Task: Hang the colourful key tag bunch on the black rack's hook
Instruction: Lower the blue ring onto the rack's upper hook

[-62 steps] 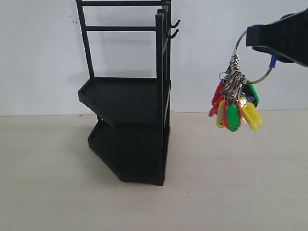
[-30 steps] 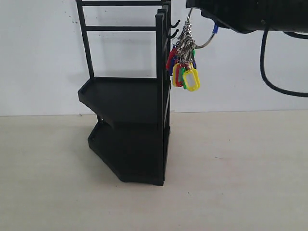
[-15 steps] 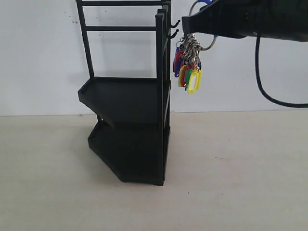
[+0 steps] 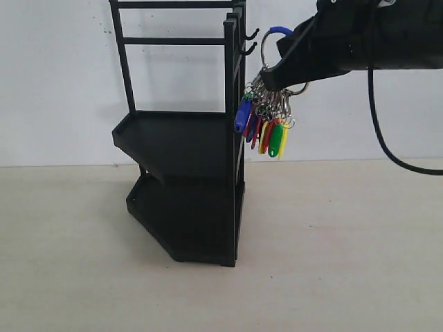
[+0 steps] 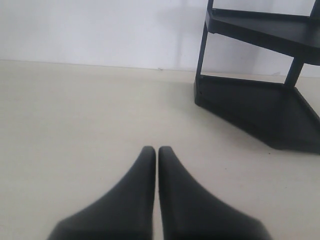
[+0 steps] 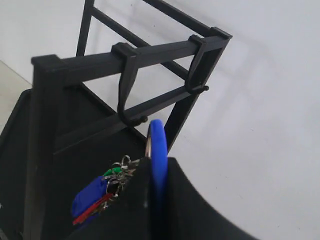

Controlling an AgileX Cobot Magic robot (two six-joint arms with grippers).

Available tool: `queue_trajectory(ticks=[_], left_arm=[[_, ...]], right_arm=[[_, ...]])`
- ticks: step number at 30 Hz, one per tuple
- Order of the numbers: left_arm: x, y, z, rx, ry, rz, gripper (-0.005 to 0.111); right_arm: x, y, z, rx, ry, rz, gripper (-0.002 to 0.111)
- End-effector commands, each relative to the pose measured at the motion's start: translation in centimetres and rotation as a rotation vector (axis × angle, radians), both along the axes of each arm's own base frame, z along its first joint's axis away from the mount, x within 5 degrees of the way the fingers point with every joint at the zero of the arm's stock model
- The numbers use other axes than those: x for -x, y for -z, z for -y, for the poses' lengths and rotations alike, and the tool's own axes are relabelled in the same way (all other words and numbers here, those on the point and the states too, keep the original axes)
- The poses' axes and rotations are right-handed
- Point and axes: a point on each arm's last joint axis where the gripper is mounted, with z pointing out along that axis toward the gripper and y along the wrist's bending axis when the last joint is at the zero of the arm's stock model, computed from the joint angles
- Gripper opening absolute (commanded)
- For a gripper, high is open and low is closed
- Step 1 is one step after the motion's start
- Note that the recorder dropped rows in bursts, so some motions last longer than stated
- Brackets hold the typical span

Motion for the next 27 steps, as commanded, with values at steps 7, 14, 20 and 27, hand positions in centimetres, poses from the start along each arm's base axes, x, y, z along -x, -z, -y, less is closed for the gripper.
queue_trajectory(ticks=[7,14,20,27], left_arm=[[0.0,-0.1,0.0,-0.006,0.001,0.008,0.004],[0.0,-0.1,0.0,-0.006,0.001,0.008,0.004],[0.0,-0.1,0.0,-0.006,0.001,0.008,0.004],[0.0,-0.1,0.0,-0.006,0.001,0.008,0.004]], right_arm=[[-1.2,1.1,-0.3,-0.069,0.030,-0.047,0.000],[-2.3,-0.2,-0.6,-0.135,0.048,-0.013,0.000],[-2.3,-0.6,-1.3,-0.136,0.005,-0.064,0.000],[-1.9,0.0,-2.0,-0.095,-0.042,-0.123,0.000]])
